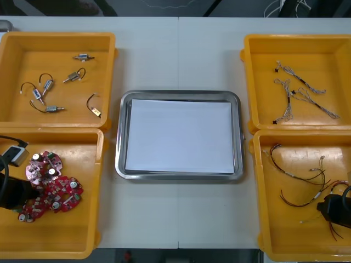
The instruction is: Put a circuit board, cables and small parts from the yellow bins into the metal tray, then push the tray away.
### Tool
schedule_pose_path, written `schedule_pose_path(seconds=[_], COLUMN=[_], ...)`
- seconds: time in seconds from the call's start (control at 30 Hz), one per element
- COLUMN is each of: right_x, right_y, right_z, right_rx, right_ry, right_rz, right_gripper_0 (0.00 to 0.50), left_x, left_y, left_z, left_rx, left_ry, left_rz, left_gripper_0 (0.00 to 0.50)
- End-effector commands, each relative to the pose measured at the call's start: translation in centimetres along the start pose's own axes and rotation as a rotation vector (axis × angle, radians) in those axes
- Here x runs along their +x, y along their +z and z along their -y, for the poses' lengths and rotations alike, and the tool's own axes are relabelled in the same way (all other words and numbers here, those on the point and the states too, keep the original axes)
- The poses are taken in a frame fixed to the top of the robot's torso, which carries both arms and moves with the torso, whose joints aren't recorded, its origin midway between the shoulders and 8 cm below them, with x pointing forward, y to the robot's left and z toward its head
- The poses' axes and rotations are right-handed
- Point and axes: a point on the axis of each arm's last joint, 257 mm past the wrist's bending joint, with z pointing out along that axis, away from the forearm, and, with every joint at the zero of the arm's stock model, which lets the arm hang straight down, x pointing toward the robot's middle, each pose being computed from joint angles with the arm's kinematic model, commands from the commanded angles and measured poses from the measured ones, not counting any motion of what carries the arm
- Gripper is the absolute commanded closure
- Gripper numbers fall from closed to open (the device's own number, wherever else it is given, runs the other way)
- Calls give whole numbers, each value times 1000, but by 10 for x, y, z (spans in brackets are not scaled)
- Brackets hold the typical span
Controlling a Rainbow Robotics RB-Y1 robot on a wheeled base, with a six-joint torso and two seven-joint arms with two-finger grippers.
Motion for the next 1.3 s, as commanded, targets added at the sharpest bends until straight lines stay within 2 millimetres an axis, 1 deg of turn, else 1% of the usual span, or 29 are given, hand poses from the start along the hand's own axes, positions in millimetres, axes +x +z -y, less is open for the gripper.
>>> schedule_pose_path(seconds=[0.03, 0.2, 0.23, 0.27, 0.3, 0.33, 0.37, 0.4, 0.53, 0.63, 0.7, 0.73, 0.77, 0.8, 0.87, 0.9, 0.97, 1.0, 1.07, 1.1, 1.17, 1.2, 1.27, 1.3], right_x=[2, 5, 3, 5, 4, 4, 2, 2, 0, -8, -14, -19, -23, -25, -34, -36, -41, -42, -47, -49, -53, -54, -58, -59], right_y=[6, 10, 10, 11, 10, 11, 11, 11, 11, 8, 4, 0, -6, -9, -24, -28, -44, -48, -65, -69, -84, -88, -103, -106], right_z=[-7, -11, -11, -13, -13, -14, -15, -16, -19, -17, -16, -15, -14, -12, -8, -9, -7, -6, -6, -6, -8, -8, -11, -11], right_rx=[-9, -13, -12, -16, -15, -16, -20, -22, -25, -23, -20, -17, -10, -5, 10, 12, 26, 32, 44, 47, 59, 62, 71, 74], right_ry=[-20, -28, -29, -29, -32, -39, -44, -46, -50, -48, -49, -48, -51, -53, -54, -59, -66, -67, -78, -82, -92, -96, -106, -107], right_rz=[-2, -6, -2, -5, -3, -2, 3, 3, 7, 22, 31, 37, 39, 38, 42, 43, 45, 44, 47, 48, 50, 51, 53, 53], right_gripper_0=[0, 0, 161, 324, 367, 428, 478, 500, 500, 500, 500, 500, 500, 500, 500, 500, 500, 500, 500, 500, 500, 500, 500, 500], left_x=[16, 20, 21, 21, 22, 21, 22, 21, 21, 23, 23, 24, 24, 24, 24, 25, 25, 25, 24, 24, 21, 20, 16, 17], left_y=[-2, -1, -1, 0, -1, 0, 0, 0, 0, 1, 1, 1, 1, 1, 1, 2, 2, 1, 1, 1, -2, -4, -13, -15], left_z=[-12, -14, -15, -14, -15, -15, -15, -15, -15, -15, -15, -15, -15, -15, -15, -15, -14, -13, -13, -13, -15, -15, -18, -18], left_rx=[-34, -40, -41, -40, -41, -41, -41, -42, -43, -44, -43, -41, -42, -41, -40, -40, -37, -37, -35, -35, -37, -39, -46, -45], left_ry=[20, 15, 11, 13, 12, 11, 10, 10, 5, 2, -1, -2, -2, -2, -4, -3, -6, -4, -6, -6, -5, -5, 2, 1], left_rz=[-36, -40, -41, -40, -39, -37, -39, -36, -35, -32, -28, -29, -29, -31, -31, -32, -31, -30, -29, -29, -22, -20, -20, -23], left_gripper_0=[0, 0, 25, 30, 30, 32, 32, 29, 31, 31, 218, 435, 500, 500, 500, 500, 500, 500, 500, 500, 500, 500, 500, 500])
